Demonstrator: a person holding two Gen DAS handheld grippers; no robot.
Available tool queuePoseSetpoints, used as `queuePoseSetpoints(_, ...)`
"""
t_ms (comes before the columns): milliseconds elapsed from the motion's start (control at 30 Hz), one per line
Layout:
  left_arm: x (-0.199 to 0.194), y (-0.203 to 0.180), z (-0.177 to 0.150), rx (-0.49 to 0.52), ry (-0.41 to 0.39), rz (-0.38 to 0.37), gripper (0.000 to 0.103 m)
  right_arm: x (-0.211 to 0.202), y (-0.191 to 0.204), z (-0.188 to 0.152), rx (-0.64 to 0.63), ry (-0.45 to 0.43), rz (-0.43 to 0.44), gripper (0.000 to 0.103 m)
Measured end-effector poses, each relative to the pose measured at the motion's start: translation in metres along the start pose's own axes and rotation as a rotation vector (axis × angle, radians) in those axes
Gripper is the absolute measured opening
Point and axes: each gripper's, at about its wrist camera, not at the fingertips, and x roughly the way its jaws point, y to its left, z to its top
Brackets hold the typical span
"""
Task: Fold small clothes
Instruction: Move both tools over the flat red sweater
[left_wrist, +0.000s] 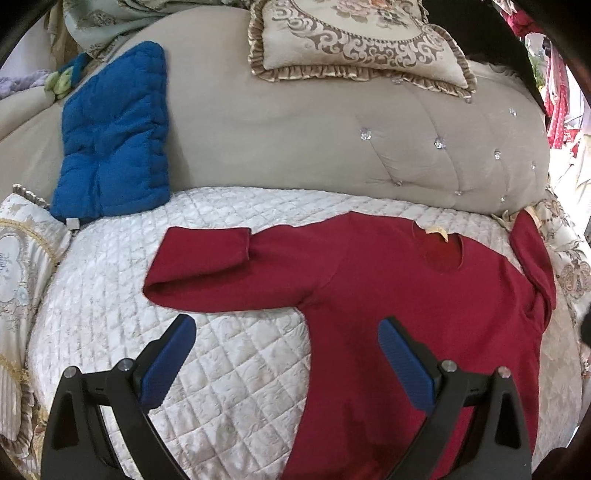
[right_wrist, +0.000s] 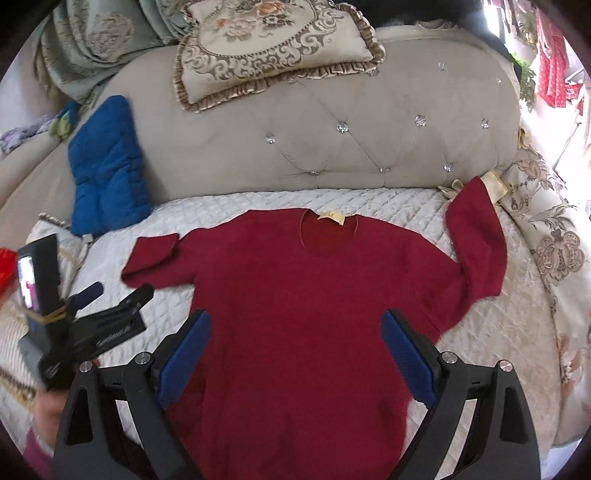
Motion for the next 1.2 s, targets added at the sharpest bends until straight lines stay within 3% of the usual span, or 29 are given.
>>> queuePoseSetpoints(433,0.045,-0.001,0.016,-0.007,0.036,-0.045,0.101,0.076,-0.014,0.005,0.044,0.034,-0.096,0.073)
queuePoseSetpoints(867,0.083,0.010,0.012,-0.018,0.066,-0.013,0.101,0.113,-0.019,0.007,0.066,0.075,-0.106,0.073)
queuePoseSetpoints(1200,0.101,0.021,0.012,-0.041,0.090,0.011,0.101,0.141,0.001,0.005,0.041,0.108,-0.092,0.072)
